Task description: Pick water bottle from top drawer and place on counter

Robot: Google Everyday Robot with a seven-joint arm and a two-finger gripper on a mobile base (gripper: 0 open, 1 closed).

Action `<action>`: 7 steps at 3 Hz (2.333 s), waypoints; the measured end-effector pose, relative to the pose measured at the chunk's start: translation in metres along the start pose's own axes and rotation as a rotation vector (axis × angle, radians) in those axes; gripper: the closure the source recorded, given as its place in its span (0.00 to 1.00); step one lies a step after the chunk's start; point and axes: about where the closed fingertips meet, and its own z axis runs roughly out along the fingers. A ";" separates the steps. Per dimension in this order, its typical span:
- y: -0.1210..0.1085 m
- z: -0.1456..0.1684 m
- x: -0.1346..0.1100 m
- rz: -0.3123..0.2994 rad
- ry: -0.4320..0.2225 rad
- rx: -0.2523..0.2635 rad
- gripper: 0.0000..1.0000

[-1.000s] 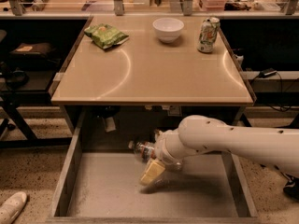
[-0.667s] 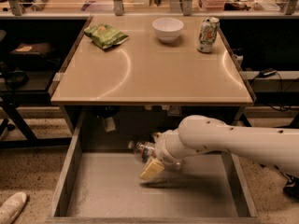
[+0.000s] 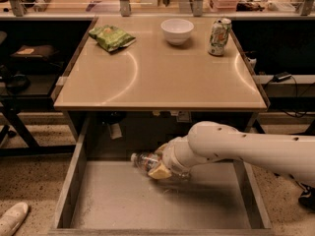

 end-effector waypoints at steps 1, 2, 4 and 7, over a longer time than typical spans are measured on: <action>0.000 0.000 0.000 0.000 0.000 0.000 0.88; 0.010 -0.004 0.001 -0.004 0.009 -0.022 1.00; 0.025 -0.082 -0.031 -0.087 -0.063 0.029 1.00; -0.036 -0.276 -0.084 -0.194 -0.178 0.186 1.00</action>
Offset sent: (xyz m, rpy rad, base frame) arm -0.0230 -0.0030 0.0029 -0.0123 0.0421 0.0308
